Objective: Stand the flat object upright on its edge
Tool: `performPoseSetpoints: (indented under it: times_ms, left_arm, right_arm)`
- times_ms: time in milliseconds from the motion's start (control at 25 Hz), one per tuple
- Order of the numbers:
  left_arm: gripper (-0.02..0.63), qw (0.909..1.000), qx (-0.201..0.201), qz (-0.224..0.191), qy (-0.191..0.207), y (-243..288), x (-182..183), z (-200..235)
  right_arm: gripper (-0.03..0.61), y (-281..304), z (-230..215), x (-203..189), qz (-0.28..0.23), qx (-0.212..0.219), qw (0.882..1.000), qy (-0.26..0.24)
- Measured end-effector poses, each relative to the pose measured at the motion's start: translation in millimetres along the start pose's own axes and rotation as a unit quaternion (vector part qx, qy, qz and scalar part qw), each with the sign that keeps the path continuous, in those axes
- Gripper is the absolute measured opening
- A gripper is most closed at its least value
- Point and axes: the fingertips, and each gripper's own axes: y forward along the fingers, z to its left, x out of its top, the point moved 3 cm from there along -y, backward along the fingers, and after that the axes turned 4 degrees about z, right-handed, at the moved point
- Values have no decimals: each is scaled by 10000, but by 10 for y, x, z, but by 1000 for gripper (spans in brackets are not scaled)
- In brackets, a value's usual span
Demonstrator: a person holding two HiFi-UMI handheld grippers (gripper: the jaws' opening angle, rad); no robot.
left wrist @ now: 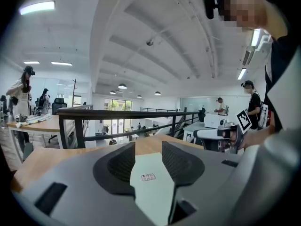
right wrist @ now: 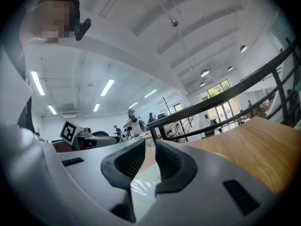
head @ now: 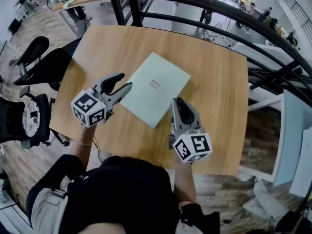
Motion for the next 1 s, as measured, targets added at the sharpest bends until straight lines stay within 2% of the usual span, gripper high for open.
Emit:
performPoseSetpoints:
  times_ms: [320,480,640,840,1000]
  left_arm:
    - [179,9994,-183,265,-112,295,-199,546]
    - [189,9982,-349,441,-182,505,-309,693]
    - [195,9975,-350,590,-140,659,-410,861]
    - [232,9939,-590,774,-524,871,-638,1018]
    - [241,9916,-700,942,-547,1082,-744,1132]
  right_arm:
    - [103,321,-217,-157,320,-592,9977,73]
    - [121,414,-363,-296,575,-901,9941,183]
    - [137,538,-542,-419,814,-1125,9899,290]
    - [150,609,-692,-603,1054,-1347,9845,385]
    - [152,679,-831,-688,1179,-1476,9812,396]
